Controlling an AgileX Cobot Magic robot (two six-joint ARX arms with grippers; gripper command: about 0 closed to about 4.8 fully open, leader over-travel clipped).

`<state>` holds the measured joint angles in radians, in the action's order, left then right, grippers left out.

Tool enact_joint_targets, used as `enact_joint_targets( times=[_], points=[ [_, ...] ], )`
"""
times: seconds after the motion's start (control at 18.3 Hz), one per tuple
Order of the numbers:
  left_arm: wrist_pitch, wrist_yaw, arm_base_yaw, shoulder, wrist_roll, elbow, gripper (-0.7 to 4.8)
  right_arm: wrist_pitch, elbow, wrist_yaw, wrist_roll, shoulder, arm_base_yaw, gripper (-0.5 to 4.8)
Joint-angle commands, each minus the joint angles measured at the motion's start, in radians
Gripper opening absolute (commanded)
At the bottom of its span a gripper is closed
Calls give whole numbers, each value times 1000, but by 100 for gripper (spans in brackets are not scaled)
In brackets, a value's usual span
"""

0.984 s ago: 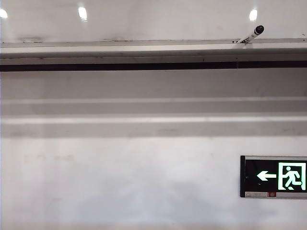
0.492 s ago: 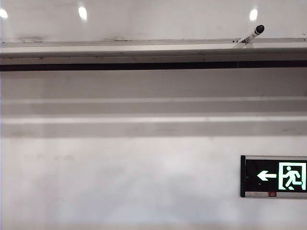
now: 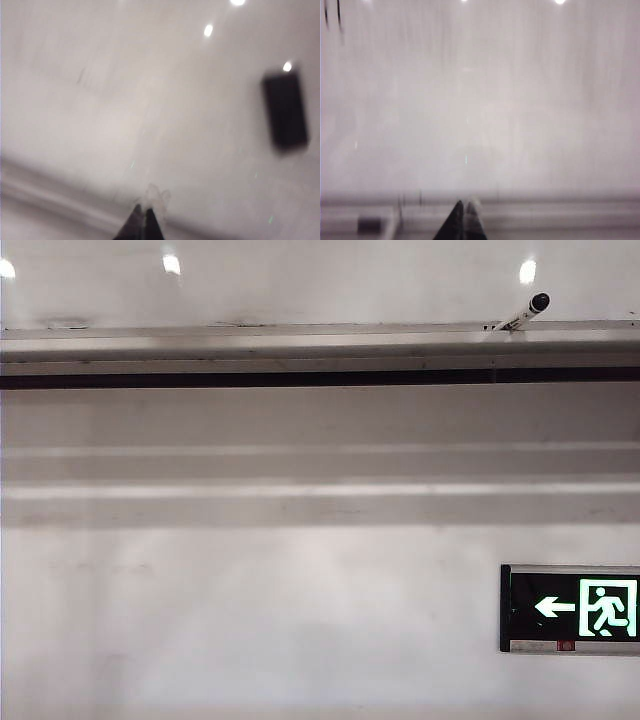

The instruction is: Wipe the whiteboard clean using the black magnetic whiteboard eraser attached to the whiteboard.

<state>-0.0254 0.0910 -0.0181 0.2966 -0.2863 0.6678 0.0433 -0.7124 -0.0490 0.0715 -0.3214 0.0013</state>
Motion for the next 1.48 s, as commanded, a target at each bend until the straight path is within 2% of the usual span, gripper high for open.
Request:
enact_joint_targets(
  times=[0.05, 0.22, 0.33, 0.38, 0.49, 0.6, 0.66, 0.71, 0.77, 0.82, 0.98, 1.09, 1.2, 1.48],
  points=[
    [3, -6, 1, 192, -22, 185, -6, -10, -193, 2, 3, -167, 2, -1],
    [3, -82, -16, 414, -85, 395, -6, -14, -408, 7, 3, -344, 14, -1],
    [1, -103, -80, 554, -117, 528, -6, -14, -518, 7, -37, -429, 58, -1],
    [1, -97, -121, 612, -115, 579, -6, -18, -562, 6, -89, -465, 77, -1],
    [-6, -65, -228, 721, -114, 673, -5, -21, -628, 7, -91, -521, 107, -1],
    [-56, 4, -336, 823, -105, 741, 5, -29, -676, 66, -91, -568, 148, -1],
    [-97, 37, -386, 878, -72, 772, 88, -50, -690, 82, -92, -591, 169, -1],
    [-119, 61, -423, 923, -64, 800, 239, -81, -698, 82, -92, -612, 190, -1],
    [-137, 97, -456, 973, -66, 834, 429, -105, -706, 83, -92, -629, 206, -1],
    [-158, 140, -481, 1021, -66, 866, 479, -122, -711, 87, -91, -640, 218, -1],
    [-236, 158, -502, 1128, -82, 932, 479, -153, -711, 138, -91, -653, 251, -1],
    [-270, 213, -502, 1165, -118, 949, 479, -153, -711, 142, -91, -652, 265, -1],
    [-297, 279, -502, 1179, -114, 951, 479, -152, -711, 146, -91, -648, 265, -1],
    [-377, 290, -501, 1222, -114, 952, 479, -153, -711, 161, -70, -638, 266, -1]
  ],
)
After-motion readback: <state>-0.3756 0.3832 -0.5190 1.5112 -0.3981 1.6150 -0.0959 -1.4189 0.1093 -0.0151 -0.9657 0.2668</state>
